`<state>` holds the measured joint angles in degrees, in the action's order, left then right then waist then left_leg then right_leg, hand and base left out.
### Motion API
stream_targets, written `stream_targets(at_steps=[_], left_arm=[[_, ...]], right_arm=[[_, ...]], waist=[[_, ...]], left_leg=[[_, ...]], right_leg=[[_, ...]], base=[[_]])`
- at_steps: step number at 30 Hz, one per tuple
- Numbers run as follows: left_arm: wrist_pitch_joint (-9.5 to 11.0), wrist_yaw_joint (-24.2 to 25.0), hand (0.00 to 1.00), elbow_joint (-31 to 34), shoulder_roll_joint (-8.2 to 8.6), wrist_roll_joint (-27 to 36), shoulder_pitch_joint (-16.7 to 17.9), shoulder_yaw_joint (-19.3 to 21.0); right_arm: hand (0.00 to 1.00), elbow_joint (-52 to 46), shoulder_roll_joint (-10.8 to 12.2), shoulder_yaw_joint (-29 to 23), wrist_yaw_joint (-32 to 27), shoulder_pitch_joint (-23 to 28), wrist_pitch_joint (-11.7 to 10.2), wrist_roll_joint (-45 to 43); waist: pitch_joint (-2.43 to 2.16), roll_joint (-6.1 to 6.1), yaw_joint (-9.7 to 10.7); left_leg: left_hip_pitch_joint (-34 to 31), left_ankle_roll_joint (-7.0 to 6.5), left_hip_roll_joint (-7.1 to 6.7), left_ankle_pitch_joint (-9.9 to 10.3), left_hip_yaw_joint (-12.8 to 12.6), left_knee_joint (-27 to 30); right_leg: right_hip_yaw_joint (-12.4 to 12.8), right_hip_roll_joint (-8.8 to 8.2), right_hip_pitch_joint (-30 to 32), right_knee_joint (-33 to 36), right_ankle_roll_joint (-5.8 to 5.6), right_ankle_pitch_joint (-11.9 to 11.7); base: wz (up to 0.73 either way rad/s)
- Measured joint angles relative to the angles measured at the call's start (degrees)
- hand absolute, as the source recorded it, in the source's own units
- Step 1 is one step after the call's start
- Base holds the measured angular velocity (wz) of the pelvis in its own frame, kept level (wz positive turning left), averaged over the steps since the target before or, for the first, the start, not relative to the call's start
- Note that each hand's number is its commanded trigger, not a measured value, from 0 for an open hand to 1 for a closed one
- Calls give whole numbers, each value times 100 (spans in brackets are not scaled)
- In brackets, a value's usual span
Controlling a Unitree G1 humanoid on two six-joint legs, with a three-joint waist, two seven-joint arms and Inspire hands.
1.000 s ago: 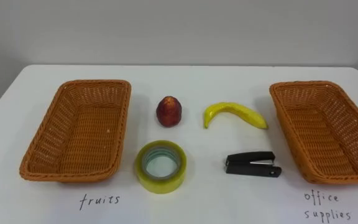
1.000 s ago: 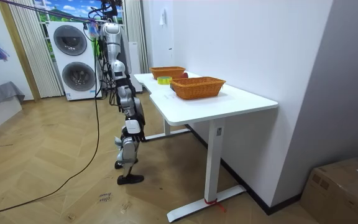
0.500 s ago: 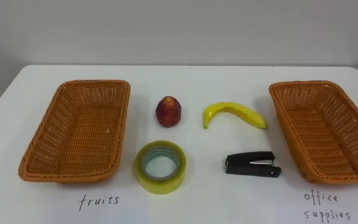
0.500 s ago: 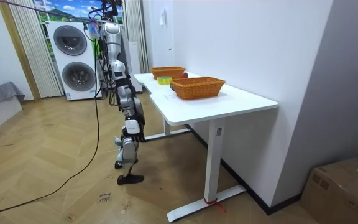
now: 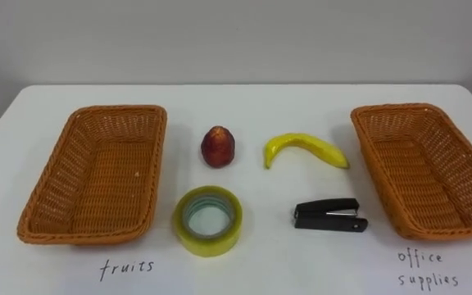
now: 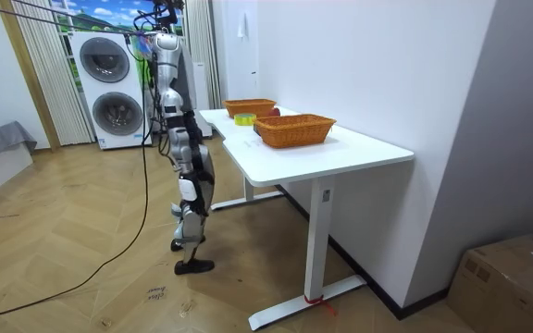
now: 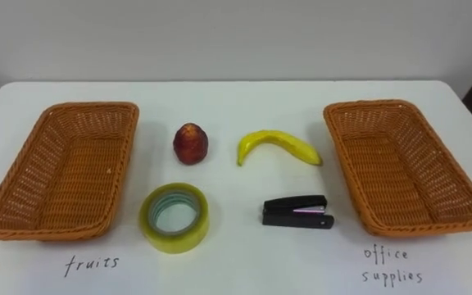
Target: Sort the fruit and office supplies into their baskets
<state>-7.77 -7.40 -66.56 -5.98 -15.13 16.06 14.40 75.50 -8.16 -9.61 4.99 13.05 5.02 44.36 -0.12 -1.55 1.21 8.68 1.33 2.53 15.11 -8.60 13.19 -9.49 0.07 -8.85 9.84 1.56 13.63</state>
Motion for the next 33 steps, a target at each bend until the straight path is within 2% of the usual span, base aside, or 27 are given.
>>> stream_targets(at_steps=[4,8,11,14,15,20,22,27,30,33], left_arm=[[115,-118,0,-10,-39,89,1,147],[191,-238,0,10,-46,216,4,238],[228,-349,0,25,-57,221,5,237],[381,-367,0,53,-110,387,6,235],[433,-371,0,60,-132,430,27,236],[438,-439,0,175,-167,430,215,227],[441,-490,0,285,-174,426,285,227],[464,-494,0,538,-177,417,430,230],[500,-490,0,802,-171,417,477,226],[532,-490,0,832,-182,408,495,228]], right_arm=[[0,-21,-14,-306,-143,68,-6,694],[0,-322,-36,-828,-472,126,-19,772],[0,-911,-55,-1058,-845,152,-69,791],[0,-1473,-51,-1378,-1205,147,-183,808],[0,-1804,-54,-1471,-1421,155,-194,820],[0,-3041,-75,-1791,-2497,218,-414,677],[0,-3491,-72,-1874,-3003,215,-574,363],[0,-4582,-66,-1933,-4023,262,-797,-258],[0,-5196,-63,-1908,-4547,406,-739,-461],[0,-5691,-70,-1928,-4967,406,-775,-473]], waist=[[-14,-14,6],[-18,-7,93],[-15,12,169],[-15,5,293],[-15,3,302],[-21,-19,355],[-41,-61,380],[-34,-99,387],[-33,-148,338],[-7,-113,351]], left_leg=[[16,0,5,0,-87,0],[43,0,-2,0,-110,-24],[90,0,3,0,-202,-90],[96,-1,-2,0,-210,-164],[104,-1,-5,-1,-213,-179],[51,-2,-19,-1,-212,-183],[-7,-3,-19,-2,-214,-183],[-79,-8,-25,-5,-216,-199],[-109,-8,-28,-5,-218,-219],[-91,-9,-29,-5,-234,-245]], right_leg=[[111,1,13,13,-2,-2],[146,4,10,19,-11,-8],[177,2,46,89,-14,-5],[210,9,89,99,-21,-1],[244,11,109,107,-25,-2],[316,10,211,127,-44,-18],[317,12,292,126,-50,-24],[319,13,331,100,-56,-39],[312,16,356,126,-60,-42],[353,24,407,189,-60,-42]], base=[[-14],[-6],[-10],[-2],[-11],[-8],[0],[0],[-2],[-11]])
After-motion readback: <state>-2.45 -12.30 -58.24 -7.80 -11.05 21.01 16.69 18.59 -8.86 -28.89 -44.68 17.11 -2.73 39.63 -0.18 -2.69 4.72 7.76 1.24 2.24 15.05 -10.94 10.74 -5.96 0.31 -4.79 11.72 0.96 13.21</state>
